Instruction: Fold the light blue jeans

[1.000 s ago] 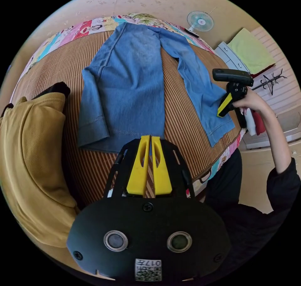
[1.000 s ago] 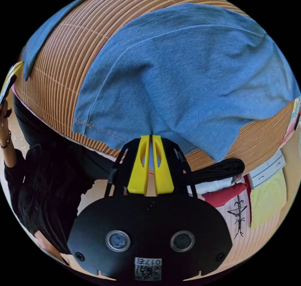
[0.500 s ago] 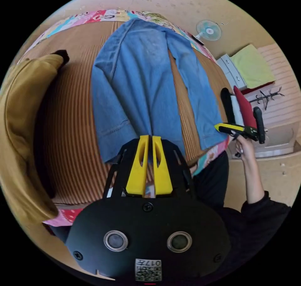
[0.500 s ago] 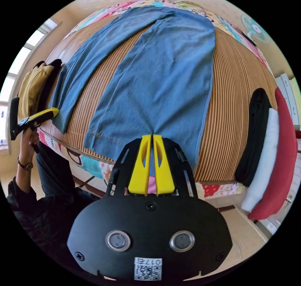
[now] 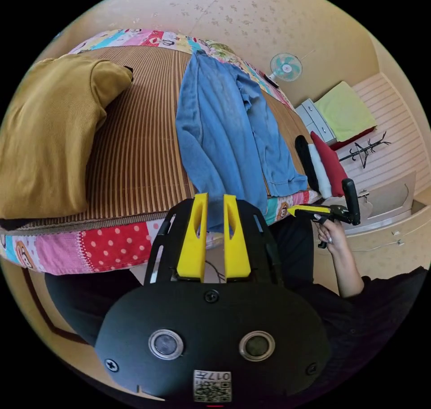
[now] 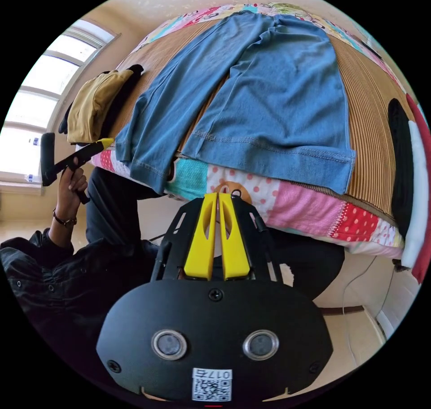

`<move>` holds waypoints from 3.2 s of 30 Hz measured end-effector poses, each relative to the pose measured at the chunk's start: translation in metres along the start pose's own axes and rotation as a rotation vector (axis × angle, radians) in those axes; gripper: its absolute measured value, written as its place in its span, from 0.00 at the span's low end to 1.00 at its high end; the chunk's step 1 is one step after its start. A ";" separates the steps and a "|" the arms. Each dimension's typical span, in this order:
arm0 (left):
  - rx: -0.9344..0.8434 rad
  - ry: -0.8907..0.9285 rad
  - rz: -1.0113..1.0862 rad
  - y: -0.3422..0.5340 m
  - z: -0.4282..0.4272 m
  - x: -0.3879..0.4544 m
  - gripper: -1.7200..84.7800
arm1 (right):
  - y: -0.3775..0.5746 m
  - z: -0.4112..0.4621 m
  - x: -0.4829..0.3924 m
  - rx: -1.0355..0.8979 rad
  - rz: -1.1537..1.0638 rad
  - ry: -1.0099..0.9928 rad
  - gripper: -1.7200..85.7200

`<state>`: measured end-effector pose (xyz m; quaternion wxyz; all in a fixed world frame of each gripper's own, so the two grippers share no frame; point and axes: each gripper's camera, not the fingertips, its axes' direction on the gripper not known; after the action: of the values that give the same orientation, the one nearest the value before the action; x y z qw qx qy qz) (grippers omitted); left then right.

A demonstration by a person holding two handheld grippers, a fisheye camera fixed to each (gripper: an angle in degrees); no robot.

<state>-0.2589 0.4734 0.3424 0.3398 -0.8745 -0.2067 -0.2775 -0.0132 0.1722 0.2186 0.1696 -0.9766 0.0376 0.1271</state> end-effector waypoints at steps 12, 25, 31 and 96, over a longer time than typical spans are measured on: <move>0.171 0.209 0.019 0.055 -0.041 -0.031 0.02 | 0.039 0.012 -0.003 -0.030 -0.062 -0.080 0.03; 0.214 0.047 -0.072 0.126 -0.078 -0.061 0.06 | 0.062 0.028 0.030 -0.026 -0.028 -0.162 0.03; -0.045 -0.179 0.022 0.094 -0.024 -0.022 0.10 | 0.069 0.031 0.032 -0.054 -0.081 -0.095 0.03; 0.202 0.287 0.013 0.109 -0.196 -0.042 0.01 | 0.069 0.008 0.188 0.467 -0.140 -0.948 0.05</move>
<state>-0.2983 0.2527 0.3839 0.4537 -0.7887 -0.1771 -0.3753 0.1580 0.1046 0.1400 0.3889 -0.7485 -0.0813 0.5309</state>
